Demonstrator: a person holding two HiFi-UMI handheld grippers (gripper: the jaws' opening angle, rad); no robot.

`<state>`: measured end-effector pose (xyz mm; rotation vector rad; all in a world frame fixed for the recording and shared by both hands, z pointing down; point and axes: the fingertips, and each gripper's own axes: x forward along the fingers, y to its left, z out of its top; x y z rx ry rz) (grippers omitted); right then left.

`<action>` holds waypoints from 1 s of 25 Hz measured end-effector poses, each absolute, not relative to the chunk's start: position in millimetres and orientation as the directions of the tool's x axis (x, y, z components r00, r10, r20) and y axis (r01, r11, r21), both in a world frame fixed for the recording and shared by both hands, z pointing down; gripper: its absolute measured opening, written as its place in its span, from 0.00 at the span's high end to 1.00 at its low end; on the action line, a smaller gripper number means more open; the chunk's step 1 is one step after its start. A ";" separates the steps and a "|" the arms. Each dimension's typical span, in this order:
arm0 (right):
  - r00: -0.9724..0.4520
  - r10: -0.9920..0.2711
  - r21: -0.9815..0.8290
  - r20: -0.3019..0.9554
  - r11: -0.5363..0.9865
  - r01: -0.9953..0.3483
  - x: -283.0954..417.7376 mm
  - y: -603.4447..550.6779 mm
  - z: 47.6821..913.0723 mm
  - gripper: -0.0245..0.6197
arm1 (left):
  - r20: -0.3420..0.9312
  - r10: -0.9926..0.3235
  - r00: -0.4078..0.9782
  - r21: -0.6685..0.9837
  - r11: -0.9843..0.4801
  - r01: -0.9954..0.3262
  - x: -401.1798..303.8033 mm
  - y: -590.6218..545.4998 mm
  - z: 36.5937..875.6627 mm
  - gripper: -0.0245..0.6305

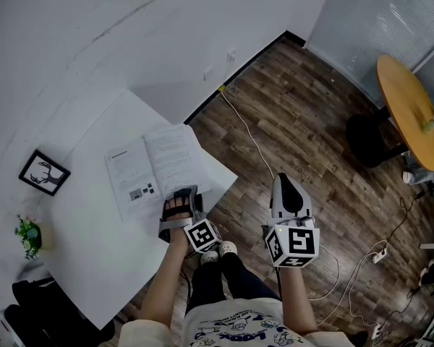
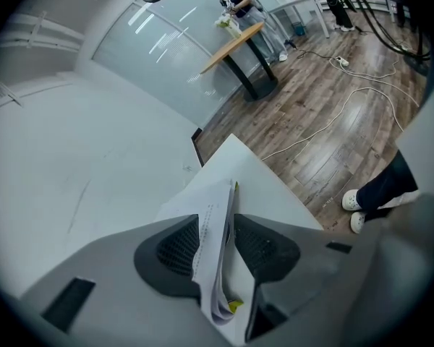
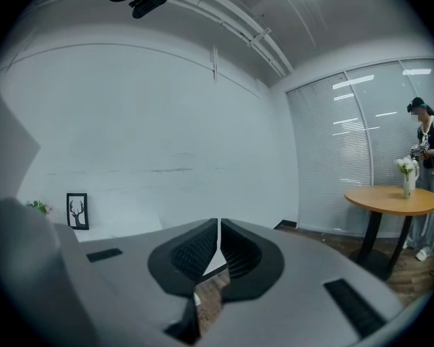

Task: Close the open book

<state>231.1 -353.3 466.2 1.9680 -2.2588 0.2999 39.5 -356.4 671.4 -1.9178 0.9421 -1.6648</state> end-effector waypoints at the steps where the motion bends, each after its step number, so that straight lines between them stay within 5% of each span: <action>1: -0.141 -0.963 -0.063 0.228 0.130 -0.990 231.1 -353.4 466.5 0.91 | 0.684 -0.728 0.048 -0.707 -0.677 -0.206 40.0 -356.8 672.0 0.72; 25: -0.145 -0.964 -0.070 0.224 0.132 -0.989 228.0 -352.5 463.0 0.91 | 0.695 -0.714 0.082 -0.663 -0.681 -0.311 44.9 -360.8 661.8 0.88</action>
